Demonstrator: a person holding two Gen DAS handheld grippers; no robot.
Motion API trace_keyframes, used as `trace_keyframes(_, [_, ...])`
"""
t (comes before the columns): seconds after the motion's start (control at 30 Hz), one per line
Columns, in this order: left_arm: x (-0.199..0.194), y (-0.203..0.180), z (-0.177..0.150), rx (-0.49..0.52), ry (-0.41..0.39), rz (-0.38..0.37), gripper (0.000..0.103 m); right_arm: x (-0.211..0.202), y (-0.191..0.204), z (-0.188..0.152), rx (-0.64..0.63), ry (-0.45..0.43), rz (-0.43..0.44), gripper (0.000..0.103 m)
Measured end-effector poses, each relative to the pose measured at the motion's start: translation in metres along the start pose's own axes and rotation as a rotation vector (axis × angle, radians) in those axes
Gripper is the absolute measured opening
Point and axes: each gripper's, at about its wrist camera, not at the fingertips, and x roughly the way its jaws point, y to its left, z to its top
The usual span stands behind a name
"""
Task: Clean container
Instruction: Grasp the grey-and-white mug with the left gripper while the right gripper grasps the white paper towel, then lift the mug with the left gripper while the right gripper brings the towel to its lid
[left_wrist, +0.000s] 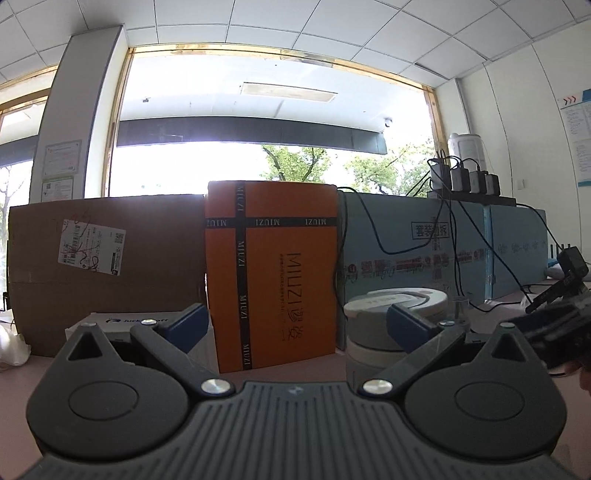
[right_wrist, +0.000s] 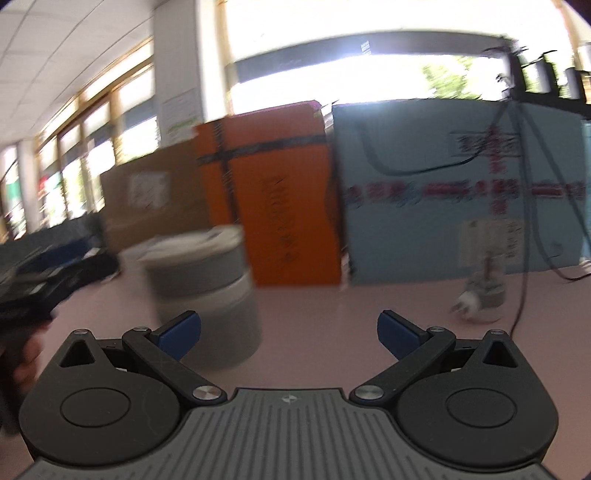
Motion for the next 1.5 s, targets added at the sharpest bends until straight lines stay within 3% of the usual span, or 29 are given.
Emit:
trace_keyframes(0.33, [0.003, 0.002, -0.004, -0.002, 0.029, -0.043, 0.103, -0.019, 0.031, -0.024, -0.038, 0.244, 0.219, 0.1])
trace_keyframes(0.53, [0.004, 0.001, -0.008, 0.008, 0.057, -0.082, 0.103, -0.012, 0.051, -0.041, -0.102, 0.362, 0.259, 0.099])
trace_keyframes(0.57, [0.004, 0.001, -0.009, 0.008, 0.06, -0.082, 0.103, -0.012, 0.055, -0.043, -0.118, 0.369, 0.259, 0.097])
trace_keyframes(0.73, [0.005, 0.002, -0.011, -0.006, 0.069, -0.084, 0.103, -0.006, 0.066, -0.048, -0.158, 0.41, 0.26, 0.064])
trace_keyframes(0.77, [0.006, 0.002, -0.011, -0.006, 0.071, -0.086, 0.103, -0.006, 0.068, -0.049, -0.173, 0.406, 0.249, 0.062])
trace_keyframes(0.83, [0.007, 0.002, -0.011, -0.008, 0.074, -0.092, 0.103, -0.009, 0.07, -0.048, -0.19, 0.405, 0.245, 0.039])
trace_keyframes(0.9, [0.008, 0.001, -0.012, -0.01, 0.076, -0.098, 0.103, -0.011, 0.072, -0.048, -0.211, 0.405, 0.245, 0.026])
trace_keyframes(1.03, [0.011, -0.001, -0.012, -0.013, 0.082, -0.118, 0.103, -0.018, 0.075, -0.05, -0.262, 0.396, 0.251, 0.011])
trace_keyframes(1.27, [0.017, -0.013, -0.012, -0.001, 0.086, -0.175, 0.103, -0.034, 0.05, -0.032, -0.136, 0.278, 0.199, 0.009])
trace_keyframes(1.4, [0.027, -0.022, -0.012, -0.009, 0.092, -0.2, 0.103, -0.05, 0.026, -0.012, -0.057, 0.151, 0.106, 0.009])
trace_keyframes(1.5, [0.034, -0.031, -0.012, -0.005, 0.094, -0.211, 0.103, -0.065, 0.009, 0.009, 0.025, 0.007, 0.038, 0.009])
